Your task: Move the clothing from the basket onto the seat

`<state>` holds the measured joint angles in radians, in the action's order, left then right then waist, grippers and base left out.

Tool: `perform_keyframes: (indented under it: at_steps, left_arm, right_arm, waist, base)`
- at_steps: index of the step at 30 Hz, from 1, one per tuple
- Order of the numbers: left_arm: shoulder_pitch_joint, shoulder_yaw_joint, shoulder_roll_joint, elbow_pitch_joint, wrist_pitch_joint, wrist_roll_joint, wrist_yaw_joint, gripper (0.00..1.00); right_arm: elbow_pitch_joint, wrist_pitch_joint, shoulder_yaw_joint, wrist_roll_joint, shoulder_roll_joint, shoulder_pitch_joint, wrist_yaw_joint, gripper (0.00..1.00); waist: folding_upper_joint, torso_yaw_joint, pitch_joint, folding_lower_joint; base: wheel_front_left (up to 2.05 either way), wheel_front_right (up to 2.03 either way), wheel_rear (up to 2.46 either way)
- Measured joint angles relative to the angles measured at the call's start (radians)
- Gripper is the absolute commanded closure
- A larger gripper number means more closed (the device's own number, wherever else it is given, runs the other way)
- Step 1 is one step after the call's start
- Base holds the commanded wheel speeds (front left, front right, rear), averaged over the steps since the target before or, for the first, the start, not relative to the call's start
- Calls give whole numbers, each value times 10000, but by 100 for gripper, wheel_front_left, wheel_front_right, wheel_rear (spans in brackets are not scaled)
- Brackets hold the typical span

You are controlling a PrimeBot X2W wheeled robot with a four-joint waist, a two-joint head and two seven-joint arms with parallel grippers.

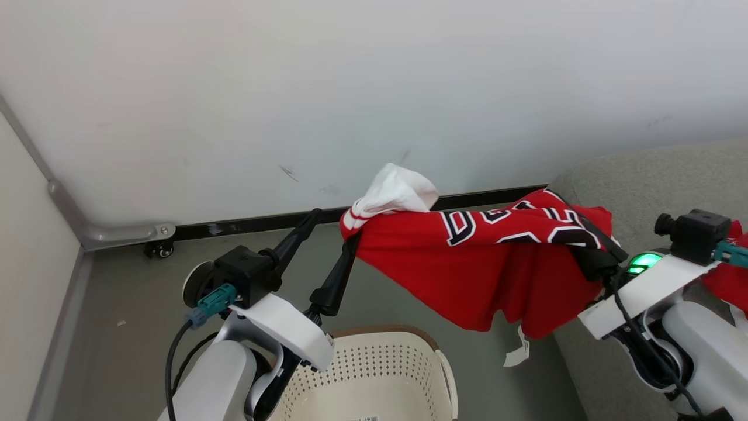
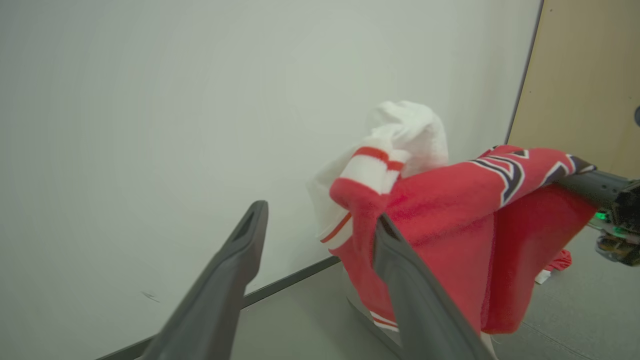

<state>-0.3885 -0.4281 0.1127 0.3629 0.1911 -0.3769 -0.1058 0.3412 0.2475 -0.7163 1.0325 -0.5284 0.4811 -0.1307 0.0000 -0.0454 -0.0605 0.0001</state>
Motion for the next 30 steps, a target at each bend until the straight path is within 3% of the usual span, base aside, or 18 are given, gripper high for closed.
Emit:
perform_keyframes:
  at_steps: [13,30]
  left_arm:
    - [184,-301,15,33,165,-274,-86,0]
    - [395,-1758,-46,-387,211,-360,-178,0]
  right_arm:
    - [608,2,1808,-355,-301,-514,2,100]
    - [853,2,3559,-980,-280,-1516,2,100]
  waist:
    - [0,-313,156,0]
    - [0,-736,217,0]
  base:
    - [0,0,0]
    - [0,0,0]
